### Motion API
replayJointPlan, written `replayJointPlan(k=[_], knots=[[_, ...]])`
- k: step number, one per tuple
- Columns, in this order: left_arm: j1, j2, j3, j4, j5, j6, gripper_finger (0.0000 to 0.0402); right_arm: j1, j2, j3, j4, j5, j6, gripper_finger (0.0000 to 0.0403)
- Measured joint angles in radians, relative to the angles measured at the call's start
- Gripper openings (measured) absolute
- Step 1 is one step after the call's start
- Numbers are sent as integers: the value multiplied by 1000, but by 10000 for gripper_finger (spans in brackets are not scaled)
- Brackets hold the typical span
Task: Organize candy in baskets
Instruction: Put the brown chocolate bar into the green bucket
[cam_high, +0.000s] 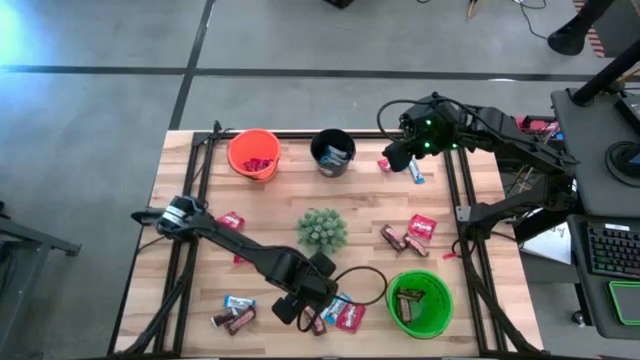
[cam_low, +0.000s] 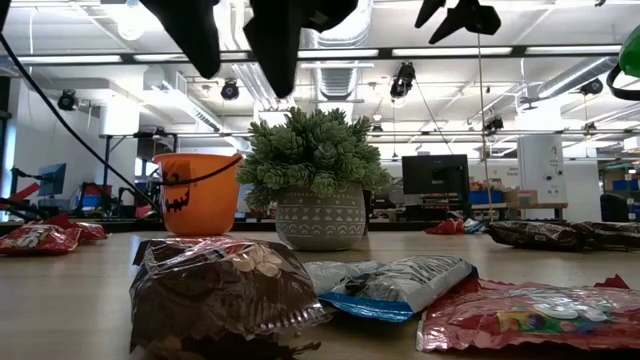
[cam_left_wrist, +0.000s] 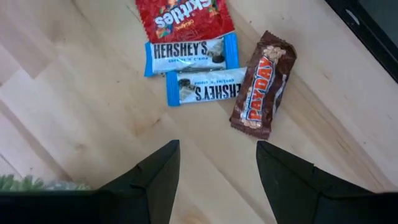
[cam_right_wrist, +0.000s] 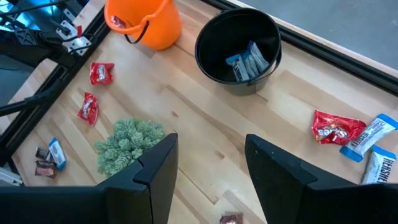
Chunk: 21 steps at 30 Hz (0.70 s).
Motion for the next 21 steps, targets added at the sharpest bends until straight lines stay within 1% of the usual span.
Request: replayJointPlan(k=[7, 11, 16, 21], knots=[[-9, 47, 0, 21, 7, 3, 194, 0, 4, 0, 0, -2, 0, 178], [-19, 71, 0, 24, 53, -14, 194, 2, 4, 0, 0, -20, 2, 178], [-34, 91, 0, 43, 56, -38, 194, 7, 4, 0, -1, -25, 2, 178], [-49, 102, 0, 101, 54, -50, 194, 11, 3, 0, -10, -26, -2, 178]])
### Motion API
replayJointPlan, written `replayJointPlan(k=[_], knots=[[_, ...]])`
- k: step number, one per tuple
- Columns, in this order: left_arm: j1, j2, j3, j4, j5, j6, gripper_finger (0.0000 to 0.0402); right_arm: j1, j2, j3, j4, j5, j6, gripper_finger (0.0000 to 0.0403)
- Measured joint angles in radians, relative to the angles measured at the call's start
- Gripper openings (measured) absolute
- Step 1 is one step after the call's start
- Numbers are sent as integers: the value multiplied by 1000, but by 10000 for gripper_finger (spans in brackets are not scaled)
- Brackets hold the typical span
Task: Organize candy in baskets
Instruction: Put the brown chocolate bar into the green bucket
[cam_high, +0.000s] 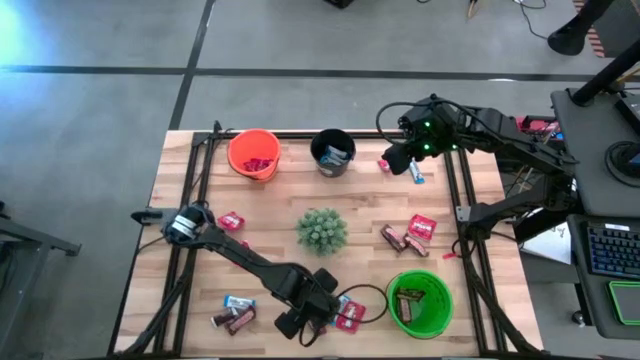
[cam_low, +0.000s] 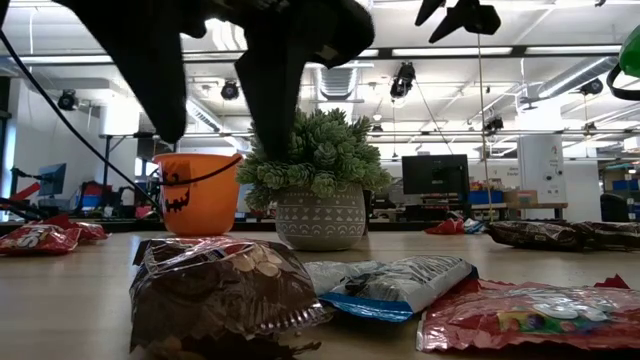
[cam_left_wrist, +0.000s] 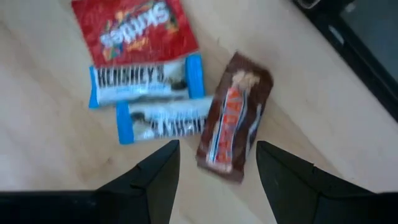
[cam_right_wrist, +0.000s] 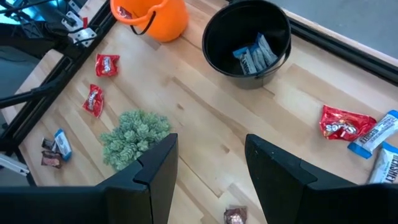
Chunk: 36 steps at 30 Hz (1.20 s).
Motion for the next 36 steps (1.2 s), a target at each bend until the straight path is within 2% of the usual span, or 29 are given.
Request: replayJointPlan(k=[36], knots=[[-13, 111, 0, 13, 21, -4, 193, 18, -1, 0, -14, -1, -3, 178]])
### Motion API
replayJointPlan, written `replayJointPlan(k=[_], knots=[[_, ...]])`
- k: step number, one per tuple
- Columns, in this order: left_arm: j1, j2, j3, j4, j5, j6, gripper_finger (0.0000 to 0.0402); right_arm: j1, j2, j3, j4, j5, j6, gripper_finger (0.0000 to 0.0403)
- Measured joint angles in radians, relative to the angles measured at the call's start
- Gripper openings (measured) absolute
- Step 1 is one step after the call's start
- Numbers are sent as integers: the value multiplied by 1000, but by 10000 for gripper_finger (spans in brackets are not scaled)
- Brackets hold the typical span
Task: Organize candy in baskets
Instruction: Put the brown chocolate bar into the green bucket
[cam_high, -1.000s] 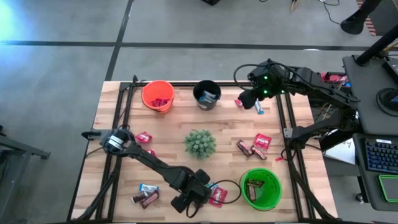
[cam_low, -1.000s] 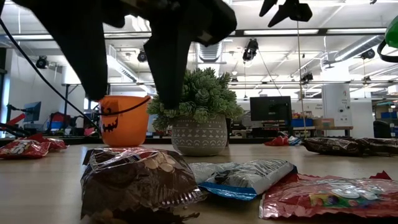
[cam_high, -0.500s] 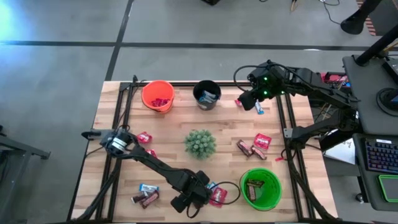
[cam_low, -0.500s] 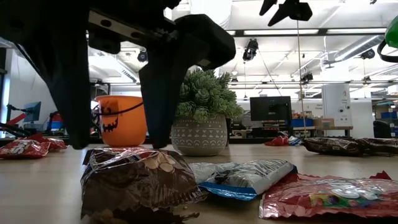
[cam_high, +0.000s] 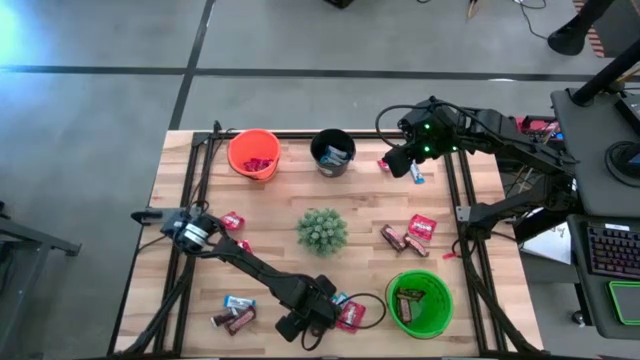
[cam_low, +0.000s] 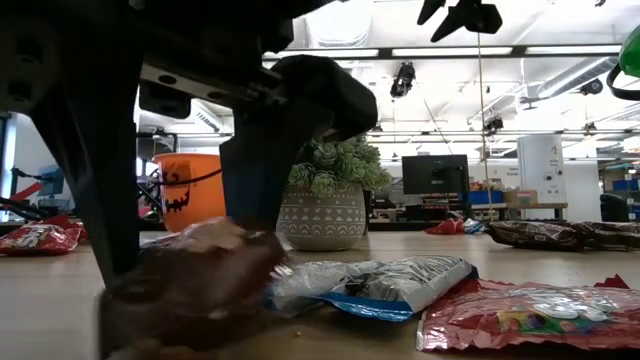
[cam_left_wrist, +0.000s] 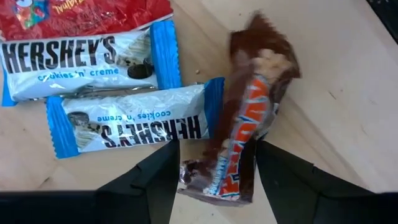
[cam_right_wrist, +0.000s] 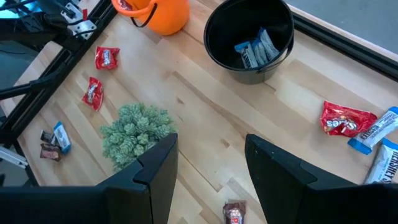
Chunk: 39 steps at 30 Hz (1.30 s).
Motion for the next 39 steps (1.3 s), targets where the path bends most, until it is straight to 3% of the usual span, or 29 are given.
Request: replayJointPlan(k=[5, 15, 25, 34, 39], knots=[[8, 1, 0, -1, -2, -26, 164, 0, 0, 0, 0, 0, 0, 178], [14, 1, 1, -47, 8, -53, 12, 0, 0, 0, 0, 0, 0, 178], [16, -43, 38, -217, 47, -98, 3, 0, 0, 0, -2, -47, -34, 178], [43, -49, 305, -441, 42, -138, 1, -1, -7, 0, -5, -102, -73, 178], [87, -49, 466, -560, -37, -161, 0, 0, -15, 0, -59, -104, -123, 178]])
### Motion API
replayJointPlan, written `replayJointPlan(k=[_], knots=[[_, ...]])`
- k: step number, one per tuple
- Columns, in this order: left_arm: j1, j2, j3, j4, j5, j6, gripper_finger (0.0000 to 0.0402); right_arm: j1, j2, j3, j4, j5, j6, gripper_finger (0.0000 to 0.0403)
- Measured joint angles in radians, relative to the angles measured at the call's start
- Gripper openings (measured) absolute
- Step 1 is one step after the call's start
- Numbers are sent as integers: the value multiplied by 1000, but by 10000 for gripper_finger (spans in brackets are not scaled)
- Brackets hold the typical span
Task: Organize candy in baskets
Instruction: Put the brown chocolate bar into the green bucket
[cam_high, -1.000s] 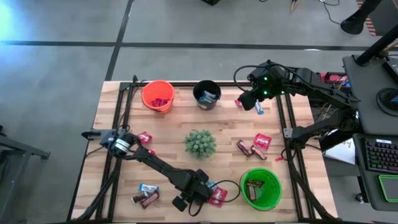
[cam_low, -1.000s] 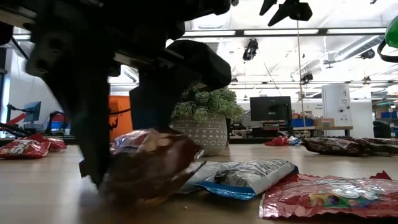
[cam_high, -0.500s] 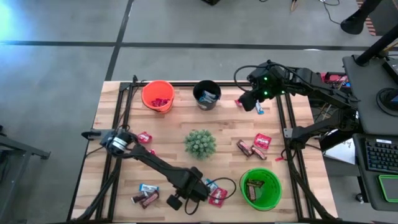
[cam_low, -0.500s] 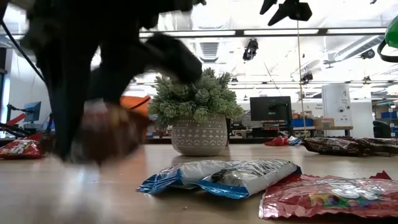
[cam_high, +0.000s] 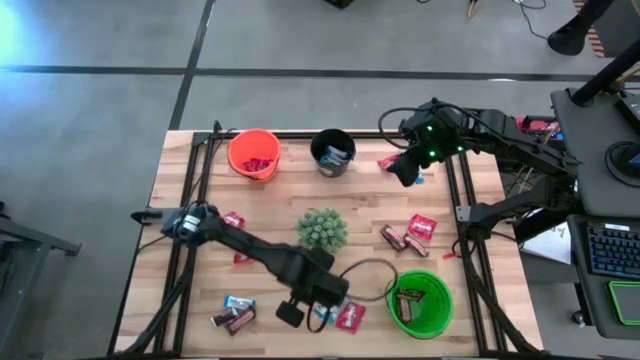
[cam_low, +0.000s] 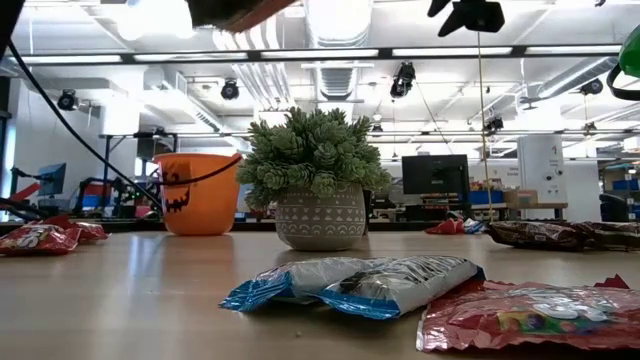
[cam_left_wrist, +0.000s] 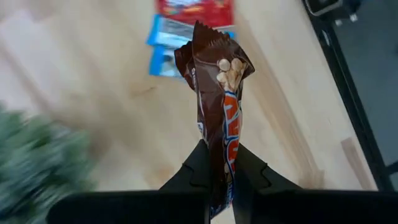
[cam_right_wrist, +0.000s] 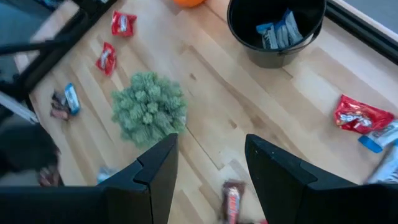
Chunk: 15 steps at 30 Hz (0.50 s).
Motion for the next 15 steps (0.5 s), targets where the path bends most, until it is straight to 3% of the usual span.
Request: replayJointPlan(k=[5, 15], knots=[[58, -1, 140, -97, -60, -43, 0, 0, -13, 0, -37, -2, -66, 178], [174, -68, 116, -110, -75, -69, 0, 0, -25, 0, -45, -29, -98, 178]])
